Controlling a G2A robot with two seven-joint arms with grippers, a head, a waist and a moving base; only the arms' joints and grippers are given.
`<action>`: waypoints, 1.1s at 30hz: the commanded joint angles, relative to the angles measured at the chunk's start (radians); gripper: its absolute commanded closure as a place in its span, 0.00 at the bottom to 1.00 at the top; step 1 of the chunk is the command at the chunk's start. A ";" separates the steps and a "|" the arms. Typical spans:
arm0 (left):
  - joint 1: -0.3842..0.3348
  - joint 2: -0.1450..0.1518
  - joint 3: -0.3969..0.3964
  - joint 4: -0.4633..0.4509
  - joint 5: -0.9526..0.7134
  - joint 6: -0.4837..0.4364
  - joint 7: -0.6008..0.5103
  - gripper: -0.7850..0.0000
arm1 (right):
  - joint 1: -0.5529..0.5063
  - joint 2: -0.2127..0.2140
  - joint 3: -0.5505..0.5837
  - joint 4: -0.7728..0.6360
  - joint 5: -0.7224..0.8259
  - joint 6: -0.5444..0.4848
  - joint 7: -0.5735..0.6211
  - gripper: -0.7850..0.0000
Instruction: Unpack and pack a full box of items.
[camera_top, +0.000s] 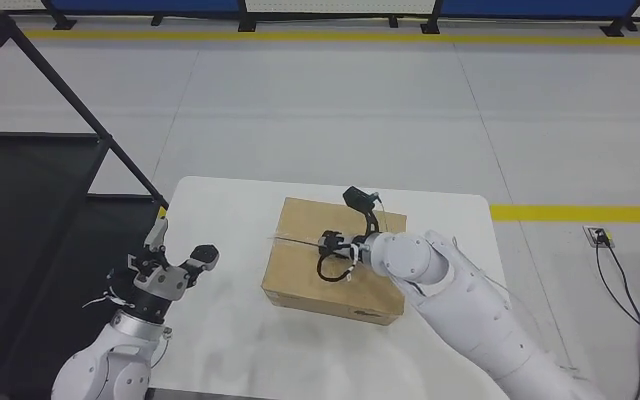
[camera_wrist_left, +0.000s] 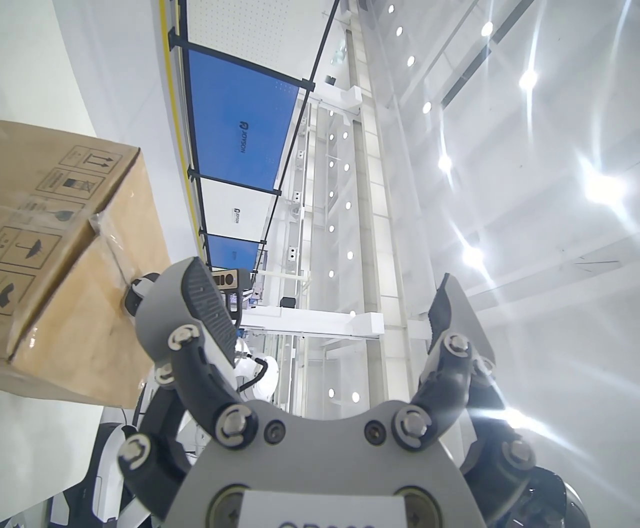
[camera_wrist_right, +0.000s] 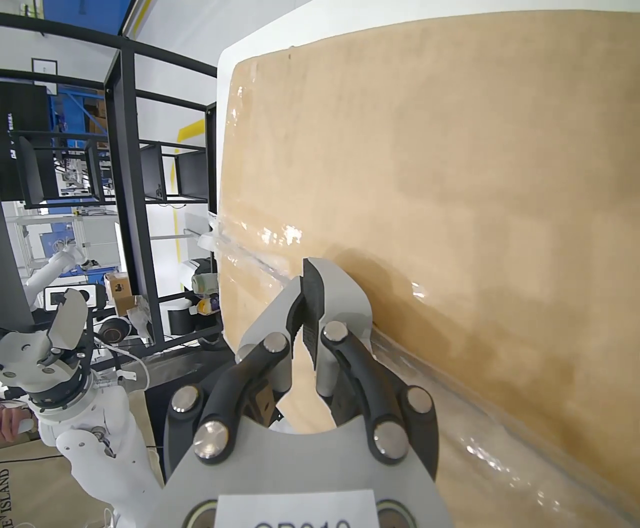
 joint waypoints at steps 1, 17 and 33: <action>0.008 0.001 -0.012 0.005 -0.011 -0.005 -0.006 0.00 | 0.020 -0.018 -0.019 0.028 0.020 -0.007 -0.019 1.00; 0.023 0.011 -0.047 0.043 -0.045 -0.004 -0.059 0.00 | 0.096 -0.131 -0.109 0.191 0.108 -0.125 -0.116 1.00; -0.022 0.024 -0.028 0.061 -0.029 0.033 -0.106 0.00 | -0.057 -0.068 0.036 -0.045 -0.077 0.057 -0.105 1.00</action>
